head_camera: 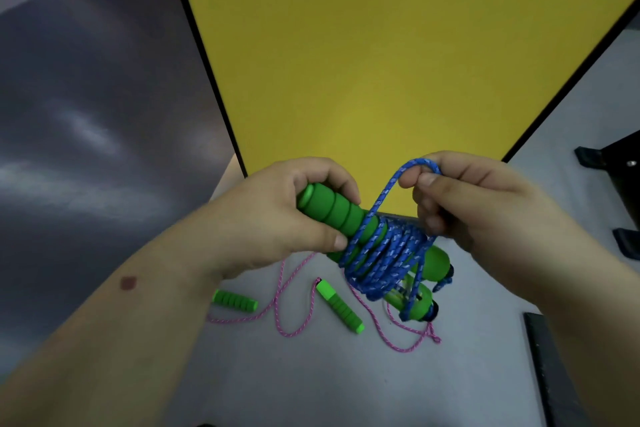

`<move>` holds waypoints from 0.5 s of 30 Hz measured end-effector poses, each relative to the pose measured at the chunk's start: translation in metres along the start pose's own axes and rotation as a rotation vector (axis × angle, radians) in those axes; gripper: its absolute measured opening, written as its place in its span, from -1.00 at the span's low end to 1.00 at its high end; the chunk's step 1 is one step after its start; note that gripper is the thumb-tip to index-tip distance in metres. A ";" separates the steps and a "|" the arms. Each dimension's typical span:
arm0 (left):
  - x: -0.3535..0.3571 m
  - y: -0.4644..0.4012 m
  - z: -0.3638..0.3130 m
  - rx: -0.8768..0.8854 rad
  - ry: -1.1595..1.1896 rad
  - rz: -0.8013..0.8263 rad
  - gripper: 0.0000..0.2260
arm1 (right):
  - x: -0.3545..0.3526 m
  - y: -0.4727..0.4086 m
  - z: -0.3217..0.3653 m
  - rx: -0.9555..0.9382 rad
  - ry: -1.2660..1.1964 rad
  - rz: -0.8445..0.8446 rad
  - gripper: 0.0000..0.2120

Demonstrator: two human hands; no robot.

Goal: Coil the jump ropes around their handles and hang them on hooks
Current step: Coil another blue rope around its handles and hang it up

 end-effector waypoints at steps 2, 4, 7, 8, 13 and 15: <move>-0.007 0.004 0.001 0.005 0.144 0.071 -0.69 | 0.000 -0.002 -0.006 0.116 -0.169 0.002 -0.80; -0.010 0.007 0.002 0.001 0.258 0.147 -0.67 | 0.002 -0.002 -0.009 0.207 -0.255 0.012 -0.87; -0.012 0.007 0.006 -0.021 0.380 0.208 -0.66 | 0.007 -0.001 -0.011 0.251 -0.337 0.020 -0.85; -0.012 0.007 0.007 -0.027 0.403 0.216 -0.66 | 0.008 -0.001 -0.012 0.249 -0.362 0.028 -0.84; -0.009 0.009 0.003 -0.035 0.239 0.182 -0.59 | 0.009 0.000 -0.001 0.112 -0.491 0.165 -0.83; -0.001 0.007 -0.001 -0.003 0.103 0.130 -0.62 | 0.010 0.002 0.004 0.035 -0.483 0.252 -0.68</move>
Point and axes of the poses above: each hand's wrist, its own y-axis away from the middle knuckle, its own x-axis out of the palm, z = x × y, the point moved 3 cm from there along -y, towards the middle knuckle, and after that the axes turned 5 degrees about -y, right-handed, at the moved point
